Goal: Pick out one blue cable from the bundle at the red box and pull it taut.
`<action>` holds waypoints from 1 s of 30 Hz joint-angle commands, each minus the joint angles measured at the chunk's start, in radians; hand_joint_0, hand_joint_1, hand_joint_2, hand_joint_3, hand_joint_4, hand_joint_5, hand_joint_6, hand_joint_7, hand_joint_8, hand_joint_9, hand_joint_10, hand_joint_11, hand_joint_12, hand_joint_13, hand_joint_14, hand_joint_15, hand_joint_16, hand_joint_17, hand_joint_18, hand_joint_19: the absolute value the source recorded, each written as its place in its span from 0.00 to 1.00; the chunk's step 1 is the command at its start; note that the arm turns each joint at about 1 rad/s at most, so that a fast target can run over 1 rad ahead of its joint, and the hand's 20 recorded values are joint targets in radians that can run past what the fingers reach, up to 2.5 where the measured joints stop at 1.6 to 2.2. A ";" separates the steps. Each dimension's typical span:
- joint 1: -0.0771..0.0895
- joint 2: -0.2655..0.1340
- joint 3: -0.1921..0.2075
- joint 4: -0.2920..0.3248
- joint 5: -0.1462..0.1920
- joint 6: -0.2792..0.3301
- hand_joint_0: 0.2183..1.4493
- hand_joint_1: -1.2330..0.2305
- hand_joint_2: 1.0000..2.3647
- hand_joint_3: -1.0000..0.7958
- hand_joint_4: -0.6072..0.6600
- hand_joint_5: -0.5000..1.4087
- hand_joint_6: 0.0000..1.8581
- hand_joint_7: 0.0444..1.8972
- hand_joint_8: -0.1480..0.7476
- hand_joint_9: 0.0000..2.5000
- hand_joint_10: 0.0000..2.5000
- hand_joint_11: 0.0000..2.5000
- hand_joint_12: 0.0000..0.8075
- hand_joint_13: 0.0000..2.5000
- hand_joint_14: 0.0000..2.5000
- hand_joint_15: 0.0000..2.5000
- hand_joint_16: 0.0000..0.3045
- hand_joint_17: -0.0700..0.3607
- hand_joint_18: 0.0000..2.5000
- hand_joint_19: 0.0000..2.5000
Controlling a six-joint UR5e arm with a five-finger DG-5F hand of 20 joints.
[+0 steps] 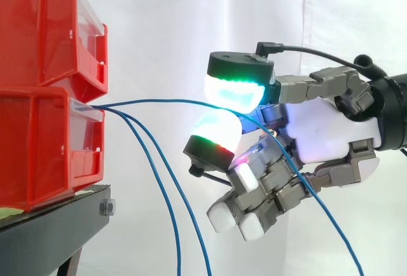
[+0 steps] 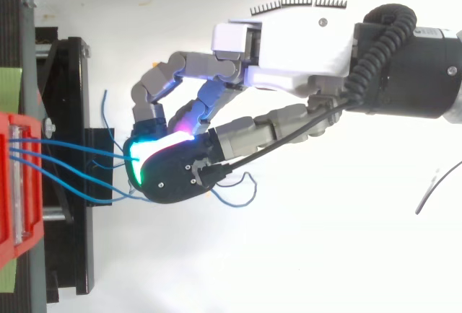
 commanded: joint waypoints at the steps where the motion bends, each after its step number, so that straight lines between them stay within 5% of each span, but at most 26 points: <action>1: -0.001 0.001 0.000 0.000 0.000 0.007 0.34 0.34 0.02 0.51 0.39 0.15 0.49 0.69 0.45 0.35 0.01 0.27 0.38 0.28 0.01 0.13 0.16 0.42 0.22 0.20; 15: -0.004 -0.001 0.000 -0.007 -0.005 0.065 0.38 0.36 0.02 0.46 0.23 0.15 0.49 0.71 0.43 0.39 0.01 0.27 0.37 0.29 0.01 0.13 0.16 0.41 0.23 0.21; 30: -0.017 -0.001 -0.001 -0.005 -0.006 0.157 0.39 0.37 0.02 0.44 0.24 0.15 0.50 0.69 0.42 0.44 0.01 0.29 0.36 0.31 0.01 0.13 0.14 0.38 0.22 0.18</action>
